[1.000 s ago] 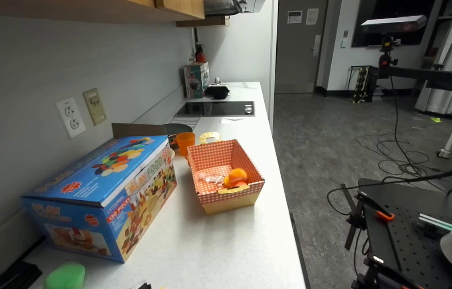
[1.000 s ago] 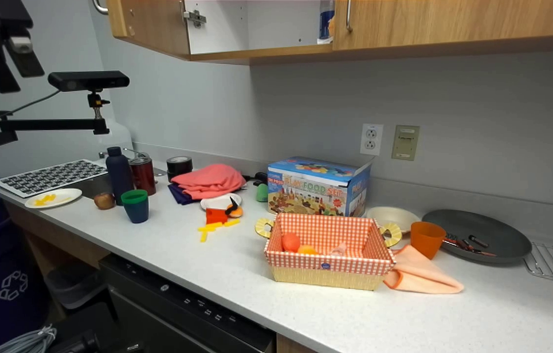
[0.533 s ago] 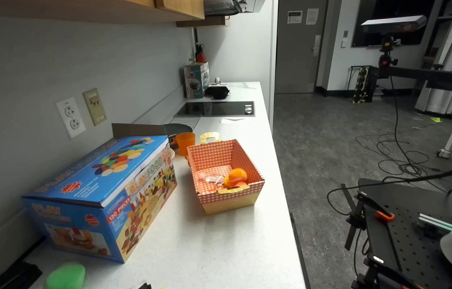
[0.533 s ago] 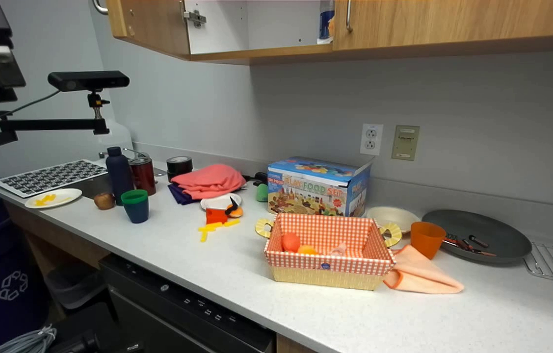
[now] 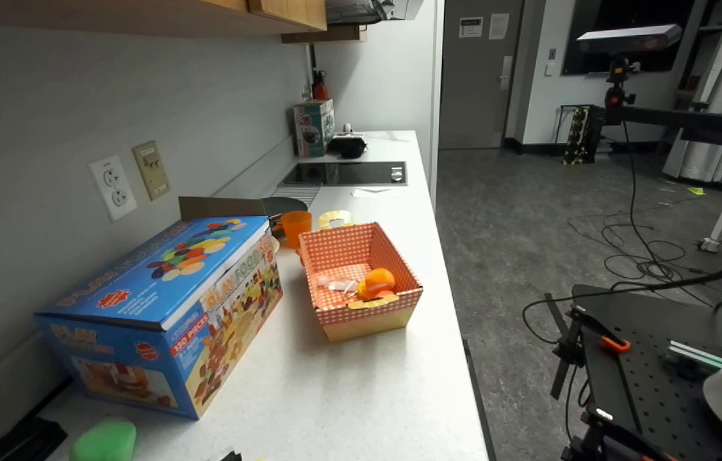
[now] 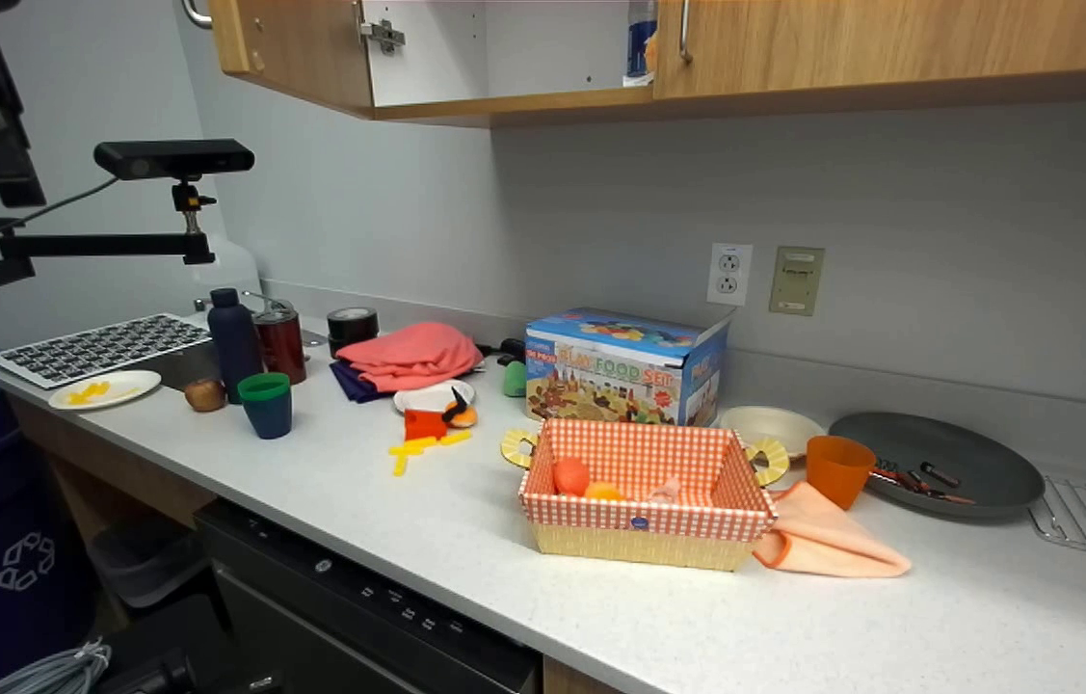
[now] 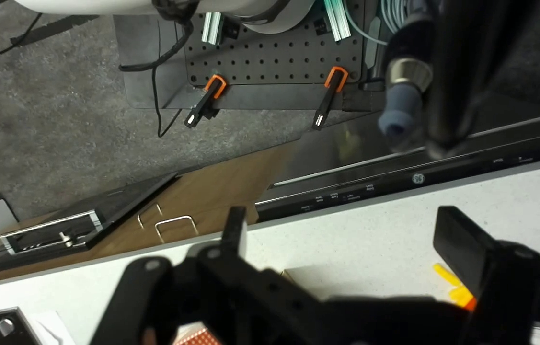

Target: Open the top left cabinet door

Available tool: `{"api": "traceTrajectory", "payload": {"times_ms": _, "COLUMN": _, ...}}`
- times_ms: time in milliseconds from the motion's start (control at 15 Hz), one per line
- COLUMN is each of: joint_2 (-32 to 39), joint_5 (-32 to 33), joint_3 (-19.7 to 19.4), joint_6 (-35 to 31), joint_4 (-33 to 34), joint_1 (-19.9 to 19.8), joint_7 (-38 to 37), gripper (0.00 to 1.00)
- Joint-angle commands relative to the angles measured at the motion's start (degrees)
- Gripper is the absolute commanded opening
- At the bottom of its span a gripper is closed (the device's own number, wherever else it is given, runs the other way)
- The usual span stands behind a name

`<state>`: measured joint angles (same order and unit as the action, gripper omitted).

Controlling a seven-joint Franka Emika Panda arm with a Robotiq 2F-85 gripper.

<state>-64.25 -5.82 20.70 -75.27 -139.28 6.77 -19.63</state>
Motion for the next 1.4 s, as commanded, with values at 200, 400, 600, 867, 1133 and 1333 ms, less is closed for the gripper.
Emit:
{"api": "traceTrajectory", "payload": {"times_ms": 200, "joint_2": -0.19, "joint_5": -0.28, "joint_3": 0.29, "joint_6": 0.12, "joint_4": 0.12, "joint_1": -0.75, "joint_7": 0.51, "gripper": 1.00}}
{"api": "traceTrajectory", "payload": {"times_ms": 400, "joint_2": -0.06, "joint_5": -1.13, "joint_3": -0.51, "joint_6": -0.10, "joint_4": 0.08, "joint_1": -0.69, "joint_7": 0.64, "gripper": 1.00}}
{"api": "traceTrajectory", "payload": {"times_ms": 600, "joint_2": -1.99, "joint_5": 0.87, "joint_3": -5.76, "joint_6": 4.12, "joint_4": 0.32, "joint_1": 0.22, "joint_7": 4.82, "gripper": 1.00}}
{"api": "traceTrajectory", "payload": {"times_ms": 867, "joint_2": -5.23, "joint_5": 6.97, "joint_3": -14.05, "joint_6": 9.72, "joint_4": 2.86, "joint_1": -0.30, "joint_7": 13.70, "gripper": 1.00}}
{"api": "traceTrajectory", "payload": {"times_ms": 1133, "joint_2": -6.90, "joint_5": 11.23, "joint_3": -17.67, "joint_6": 1.43, "joint_4": 2.57, "joint_1": -3.87, "joint_7": 12.64, "gripper": 1.00}}
{"api": "traceTrajectory", "payload": {"times_ms": 1333, "joint_2": -5.82, "joint_5": 10.08, "joint_3": -17.70, "joint_6": 2.34, "joint_4": 2.68, "joint_1": -3.60, "joint_7": 13.46, "gripper": 1.00}}
